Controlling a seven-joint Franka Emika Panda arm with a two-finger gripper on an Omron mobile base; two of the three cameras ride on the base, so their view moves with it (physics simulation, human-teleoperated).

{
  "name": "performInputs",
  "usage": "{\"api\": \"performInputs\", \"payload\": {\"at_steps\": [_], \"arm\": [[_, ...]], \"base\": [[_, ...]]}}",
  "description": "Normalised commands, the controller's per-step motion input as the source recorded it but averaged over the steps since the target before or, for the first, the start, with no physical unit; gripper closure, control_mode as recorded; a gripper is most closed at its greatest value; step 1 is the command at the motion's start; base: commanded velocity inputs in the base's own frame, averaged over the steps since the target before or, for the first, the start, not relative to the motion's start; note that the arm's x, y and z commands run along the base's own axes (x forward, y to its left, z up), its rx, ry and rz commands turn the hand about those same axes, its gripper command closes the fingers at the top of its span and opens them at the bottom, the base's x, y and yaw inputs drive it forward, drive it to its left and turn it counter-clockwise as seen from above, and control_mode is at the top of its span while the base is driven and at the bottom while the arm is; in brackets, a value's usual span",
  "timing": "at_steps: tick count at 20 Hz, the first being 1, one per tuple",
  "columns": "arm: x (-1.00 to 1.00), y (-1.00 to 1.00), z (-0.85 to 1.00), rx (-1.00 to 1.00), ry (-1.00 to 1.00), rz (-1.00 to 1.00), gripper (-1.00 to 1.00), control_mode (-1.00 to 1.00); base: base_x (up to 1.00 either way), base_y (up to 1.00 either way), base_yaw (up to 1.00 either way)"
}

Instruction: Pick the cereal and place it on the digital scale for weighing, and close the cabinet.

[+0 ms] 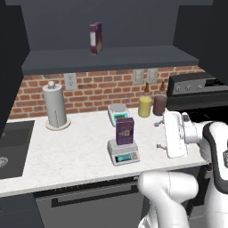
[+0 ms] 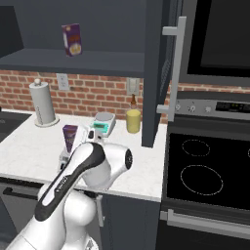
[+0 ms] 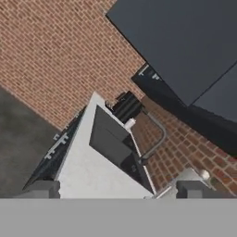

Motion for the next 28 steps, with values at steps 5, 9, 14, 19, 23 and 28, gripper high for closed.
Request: {"api": "performInputs", "payload": {"at_steps": [5,9,14,19,23,28], "arm": [[-0.61,0.10,0.35,-0.13,-0.35,-0.37,-1.00,-1.00],[-0.59,0.00,0.24,-0.08,-0.37,-0.41,-1.00,-1.00],[-0.80,0.00,0.36,-0.05,-0.43,-0.33,-1.00,-1.00],[-0.87,0.36,0.13,-0.14,-0.56,-0.34,-1.00,-1.00],[-0.40,0.21,0.03,-0.06,-0.37,-0.39,-1.00,-1.00],[-0.21,0.01,-0.01,-0.06,-0.29,-0.44,-1.00,-1.00]], "base": [[0.00,0.00,0.00],[0.00,0.00,0.00],[0.00,0.00,0.00],[0.00,0.00,0.00],[0.00,0.00,0.00],[0.00,0.00,0.00]]}}
